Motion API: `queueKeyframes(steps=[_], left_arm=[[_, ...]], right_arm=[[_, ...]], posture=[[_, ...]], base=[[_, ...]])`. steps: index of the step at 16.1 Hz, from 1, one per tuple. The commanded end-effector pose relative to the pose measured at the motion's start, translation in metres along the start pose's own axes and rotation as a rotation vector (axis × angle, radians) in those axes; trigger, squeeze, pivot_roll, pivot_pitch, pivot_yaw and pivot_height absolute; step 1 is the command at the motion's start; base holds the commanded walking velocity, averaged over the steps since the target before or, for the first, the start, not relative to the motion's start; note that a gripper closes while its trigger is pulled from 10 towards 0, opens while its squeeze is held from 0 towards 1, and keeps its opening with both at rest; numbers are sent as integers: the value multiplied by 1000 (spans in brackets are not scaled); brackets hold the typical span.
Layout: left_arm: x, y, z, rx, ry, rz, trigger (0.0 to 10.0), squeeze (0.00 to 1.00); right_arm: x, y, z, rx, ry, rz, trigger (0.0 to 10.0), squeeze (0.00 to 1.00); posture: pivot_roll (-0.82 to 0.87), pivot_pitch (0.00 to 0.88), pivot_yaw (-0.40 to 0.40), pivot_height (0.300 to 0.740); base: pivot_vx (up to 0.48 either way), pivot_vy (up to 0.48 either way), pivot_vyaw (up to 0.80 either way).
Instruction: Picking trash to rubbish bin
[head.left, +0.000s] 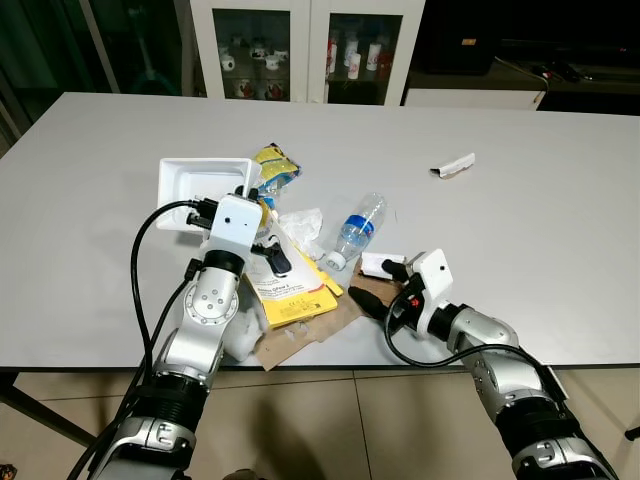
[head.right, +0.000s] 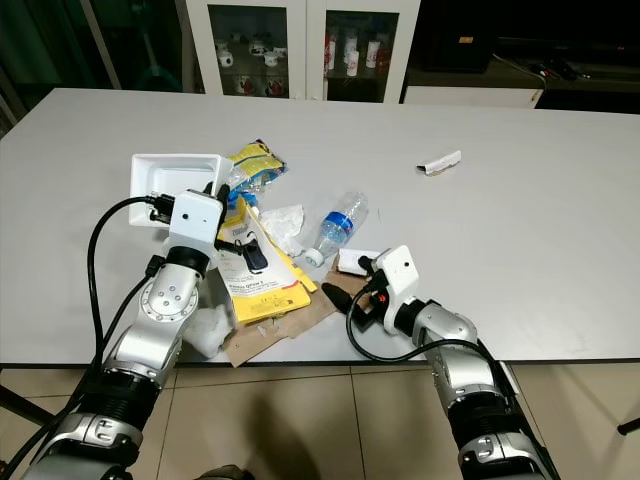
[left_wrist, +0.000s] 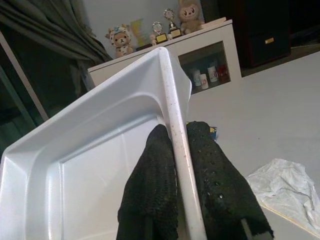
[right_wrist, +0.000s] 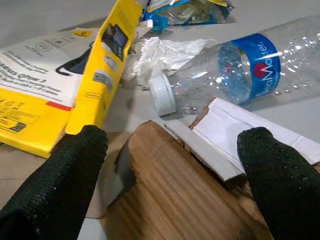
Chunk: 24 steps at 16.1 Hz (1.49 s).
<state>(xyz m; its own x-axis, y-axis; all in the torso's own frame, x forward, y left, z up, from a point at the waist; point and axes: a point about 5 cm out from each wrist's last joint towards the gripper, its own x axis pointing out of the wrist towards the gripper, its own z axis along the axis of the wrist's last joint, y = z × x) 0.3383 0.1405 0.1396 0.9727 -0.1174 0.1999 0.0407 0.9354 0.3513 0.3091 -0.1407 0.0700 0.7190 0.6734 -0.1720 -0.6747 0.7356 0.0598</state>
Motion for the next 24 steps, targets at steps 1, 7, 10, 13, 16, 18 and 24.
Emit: queueKeyframes(steps=[1, 7, 10, 13, 16, 18, 24], left_arm=[[0, -3, 0, 12, 6, -25, 10000, 0], [-1, -5, 0, 29, 2, -31, 10000, 0], [0, -7, 2, 48, -5, -42, 10000, 0], [0, -8, 2, 55, -5, -43, 10000, 0], [0, -8, 2, 62, -3, -46, 10000, 0], [0, -8, 2, 66, -1, -46, 10000, 0], [0, -9, 0, 67, 6, -51, 10000, 0]], right_arm=[[0, -4, -1, -9, 9, -29, 10000, 0], [2, -3, -16, 15, 54, -64, 10000, 0], [5, -2, -18, 6, 53, -88, 10000, 0], [9, 0, -22, 19, 63, -113, 10000, 0], [11, 3, -26, 29, 75, -130, 3216, 0], [12, 4, -26, 31, 67, -126, 0, 0], [14, 7, -27, 24, 69, -109, 0, 0]], posture=[[42, 36, -56, 740], [50, 40, -61, 740], [50, 41, -58, 740], [52, 41, -58, 740], [54, 43, -59, 740], [53, 43, -57, 740], [52, 40, -54, 740]], base=[[0, 0, 0], [0, 0, 0], [0, 0, 0], [0, 0, 0], [0, 0, 0], [0, 0, 0], [0, 0, 0]])
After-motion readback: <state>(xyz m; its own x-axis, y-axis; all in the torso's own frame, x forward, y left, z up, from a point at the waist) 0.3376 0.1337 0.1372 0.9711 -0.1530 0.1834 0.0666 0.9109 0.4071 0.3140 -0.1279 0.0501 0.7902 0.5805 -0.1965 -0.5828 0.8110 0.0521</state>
